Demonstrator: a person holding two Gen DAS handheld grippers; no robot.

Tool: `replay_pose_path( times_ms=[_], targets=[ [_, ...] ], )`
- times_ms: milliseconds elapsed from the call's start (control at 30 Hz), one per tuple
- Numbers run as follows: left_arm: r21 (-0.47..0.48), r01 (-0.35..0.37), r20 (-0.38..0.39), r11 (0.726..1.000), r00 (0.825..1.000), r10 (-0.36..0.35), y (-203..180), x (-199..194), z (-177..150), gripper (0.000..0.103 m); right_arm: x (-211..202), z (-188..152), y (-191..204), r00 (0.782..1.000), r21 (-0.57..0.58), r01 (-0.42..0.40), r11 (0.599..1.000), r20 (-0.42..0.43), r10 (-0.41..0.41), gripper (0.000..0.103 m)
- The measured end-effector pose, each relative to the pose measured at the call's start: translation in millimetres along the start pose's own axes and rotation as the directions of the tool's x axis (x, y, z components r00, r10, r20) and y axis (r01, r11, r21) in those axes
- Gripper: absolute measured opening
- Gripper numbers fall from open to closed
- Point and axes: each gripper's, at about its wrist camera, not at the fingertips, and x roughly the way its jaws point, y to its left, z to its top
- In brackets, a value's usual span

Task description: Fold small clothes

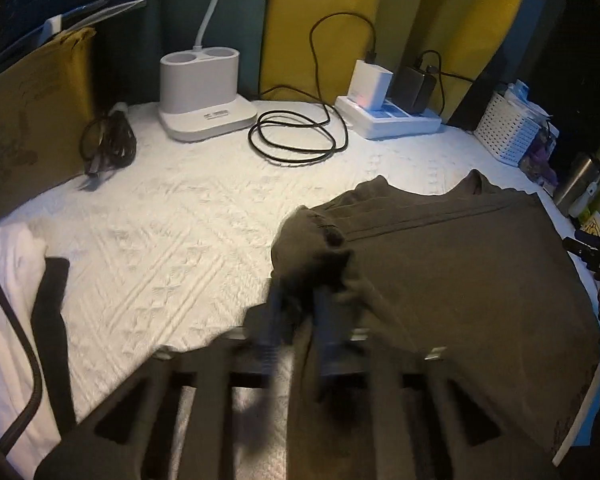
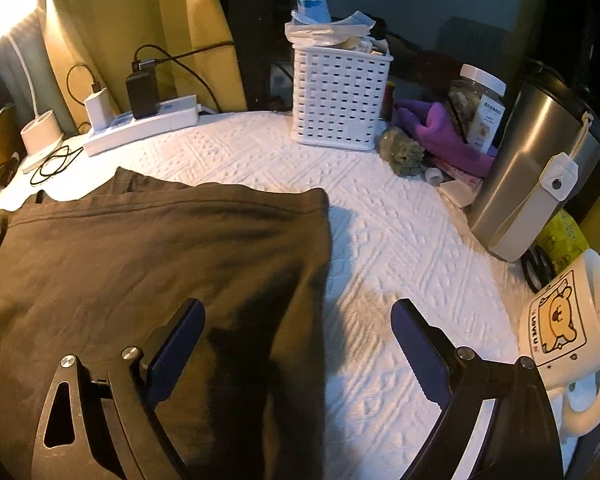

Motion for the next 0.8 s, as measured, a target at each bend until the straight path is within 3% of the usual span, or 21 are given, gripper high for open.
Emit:
replay_pose_path(
  times_ms=[167, 233, 400, 433, 467, 533, 600, 700, 800],
  targets=[
    [0.049, -0.106, 0.047, 0.993, 0.994, 0.103, 0.6, -21.7, 6.2, 0.006, -1.5, 0.5, 3.3, 1.000, 0.001, -0.010, 1.000, 0.009, 0.010, 0.095],
    [0.087, -0.202, 0.079, 0.975, 0.977, 0.196, 4.0, -30.3, 11.9, 0.006, 1.3, -0.6, 6.1, 1.000, -0.010, -0.005, 1.000, 0.004, 0.005, 0.095],
    [0.136, -0.305, 0.046, 0.942, 0.952, 0.302, 21.0, -26.9, 21.6, 0.009, 16.2, -7.6, 10.5, 0.999, -0.015, 0.020, 1.000, -0.033, -0.021, 0.095],
    [0.133, -0.329, 0.022, 0.935, 0.944, 0.329, 24.3, -23.6, 21.3, 0.011, 17.2, -8.5, 9.9, 0.999, -0.009, 0.018, 1.000, -0.033, -0.018, 0.095],
    [0.116, -0.380, 0.010, 0.918, 0.924, 0.381, 30.8, -21.6, 20.5, 0.011, 17.0, -8.4, 9.0, 0.999, -0.005, 0.022, 1.000, -0.031, -0.023, 0.095],
    [0.060, -0.419, -0.014, 0.906, 0.907, 0.420, 45.9, -22.6, 16.8, 0.012, 16.4, -8.4, 7.8, 0.999, -0.005, 0.037, 0.999, -0.027, -0.037, 0.095],
    [0.008, -0.416, -0.030, 0.909, 0.909, 0.416, 58.7, -27.1, 10.2, 0.012, 16.3, -8.9, 6.4, 0.999, 0.000, 0.039, 0.999, -0.028, -0.039, 0.095],
    [-0.018, -0.351, -0.052, 0.936, 0.935, 0.350, 62.2, -32.7, -3.4, 0.016, 15.7, -9.0, 6.5, 0.999, -0.010, 0.046, 0.999, -0.023, -0.046, 0.095],
    [-0.065, -0.231, -0.074, 0.971, 0.971, 0.226, 59.7, -32.5, -15.8, 0.052, 13.6, -8.6, 8.3, 0.999, -0.018, 0.051, 0.999, -0.016, -0.051, 0.095]
  ],
)
